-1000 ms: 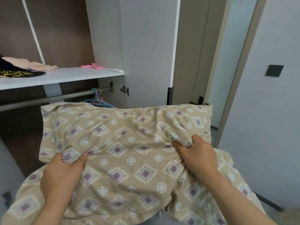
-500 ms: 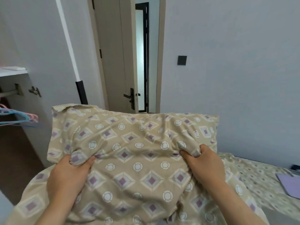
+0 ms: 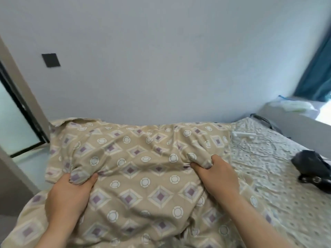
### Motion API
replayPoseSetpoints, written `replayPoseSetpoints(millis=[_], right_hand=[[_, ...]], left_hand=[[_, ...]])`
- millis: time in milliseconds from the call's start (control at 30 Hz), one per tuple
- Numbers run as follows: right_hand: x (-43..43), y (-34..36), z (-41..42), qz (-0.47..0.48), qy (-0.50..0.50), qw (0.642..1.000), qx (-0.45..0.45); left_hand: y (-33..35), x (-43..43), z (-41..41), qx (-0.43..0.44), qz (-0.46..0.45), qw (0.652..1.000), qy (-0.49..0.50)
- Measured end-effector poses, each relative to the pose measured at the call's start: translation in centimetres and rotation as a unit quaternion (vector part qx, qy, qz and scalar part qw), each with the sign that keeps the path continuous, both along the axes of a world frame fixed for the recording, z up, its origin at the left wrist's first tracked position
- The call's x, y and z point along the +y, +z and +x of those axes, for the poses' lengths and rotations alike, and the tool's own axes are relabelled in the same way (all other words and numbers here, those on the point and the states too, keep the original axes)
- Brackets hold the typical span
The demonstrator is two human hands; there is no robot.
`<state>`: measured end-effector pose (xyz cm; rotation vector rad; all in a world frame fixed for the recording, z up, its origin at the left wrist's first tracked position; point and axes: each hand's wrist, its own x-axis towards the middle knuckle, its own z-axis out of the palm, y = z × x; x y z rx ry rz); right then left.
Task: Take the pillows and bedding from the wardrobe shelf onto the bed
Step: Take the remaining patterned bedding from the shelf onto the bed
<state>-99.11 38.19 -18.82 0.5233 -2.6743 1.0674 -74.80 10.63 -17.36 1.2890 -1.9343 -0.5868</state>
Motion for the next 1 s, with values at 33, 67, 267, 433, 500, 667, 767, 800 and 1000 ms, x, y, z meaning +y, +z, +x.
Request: replayPoseSetpoints(millis=[33,67,267,433,500,667,767,800,1000], right_hand=[[1.5,-0.5,-0.8,0.003,-0.029,1.0,-0.009],[3.1,-0.9,-1.4,0.007,-0.057,0.998,-0.016],[10.9,-1.8,-3.1,0.018,-0.221,0.975,-0.027],[17.9,-3.5,-1.0,0.021,-0.363,0.93,-0.055],[20.6,-4.4,0.7,0.02,-0.408,0.91,-0.072],[28.2,-6.4,7.6,0.025,-0.51,0.854,-0.103],[32.8,-7.9,12.1,0.029,-0.552,0.824,-0.122],[34.2,-8.6,13.6,0.028,-0.564,0.816,-0.129],[42.3,-13.4,19.1,-0.004,-0.603,0.78,-0.167]], left_hand=[[-0.4,0.1,-2.3,-0.008,0.002,1.0,-0.031],[-0.8,0.4,-4.5,-0.015,0.004,0.998,-0.063],[-2.3,2.9,-17.9,-0.051,0.018,0.969,-0.243],[-5.0,8.9,-26.6,-0.073,0.026,0.92,-0.384],[-6.2,12.0,-28.7,-0.079,0.032,0.898,-0.431],[-9.7,21.9,-30.3,-0.112,0.048,0.843,-0.523],[-11.6,28.3,-29.4,-0.126,0.048,0.804,-0.58],[-12.3,30.4,-28.9,-0.133,0.045,0.793,-0.593],[-16.9,40.9,-26.8,-0.164,0.035,0.753,-0.636]])
